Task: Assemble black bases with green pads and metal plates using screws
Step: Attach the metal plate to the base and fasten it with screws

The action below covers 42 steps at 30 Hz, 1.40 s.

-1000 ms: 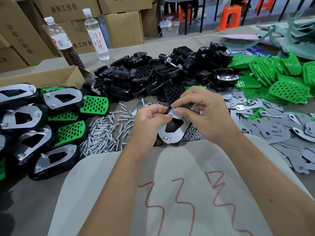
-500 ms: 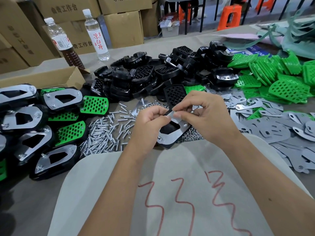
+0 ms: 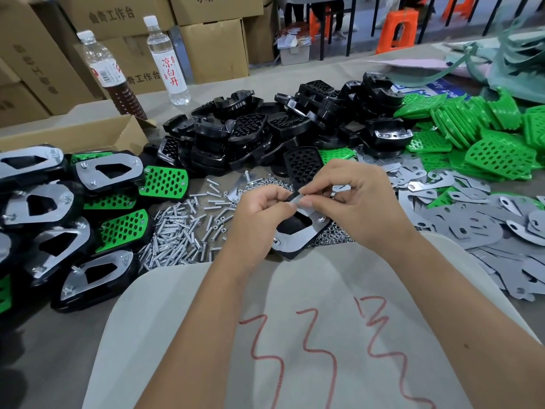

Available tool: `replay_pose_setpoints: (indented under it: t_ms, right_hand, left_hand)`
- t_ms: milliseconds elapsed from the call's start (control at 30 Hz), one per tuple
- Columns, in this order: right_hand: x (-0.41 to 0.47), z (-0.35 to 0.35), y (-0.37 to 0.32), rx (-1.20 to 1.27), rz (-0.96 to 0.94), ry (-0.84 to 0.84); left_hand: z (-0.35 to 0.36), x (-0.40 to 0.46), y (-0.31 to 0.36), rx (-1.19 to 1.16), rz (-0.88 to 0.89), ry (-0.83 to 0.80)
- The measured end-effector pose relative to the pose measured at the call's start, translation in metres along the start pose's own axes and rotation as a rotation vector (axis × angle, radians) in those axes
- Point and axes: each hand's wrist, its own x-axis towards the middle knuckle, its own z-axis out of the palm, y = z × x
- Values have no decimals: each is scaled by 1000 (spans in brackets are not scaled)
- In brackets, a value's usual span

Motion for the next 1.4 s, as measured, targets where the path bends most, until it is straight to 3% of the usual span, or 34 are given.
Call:
replay_pose_setpoints:
  t_ms: [367, 667, 1000, 1400]
  right_hand:
    - [0, -4, 0, -36, -4, -59]
    - [0, -2, 0, -31, -10, 4]
    - [1, -6, 2, -17, 14, -72]
    - [0, -1, 5, 50, 34, -12]
  left_hand:
    - [0, 0, 0, -26, -31, -8]
    - [-1, 1, 0, -34, -26, -2]
    - [-1, 0, 0, -28, -42, -18]
    - [-1, 0, 0, -48, -60, -17]
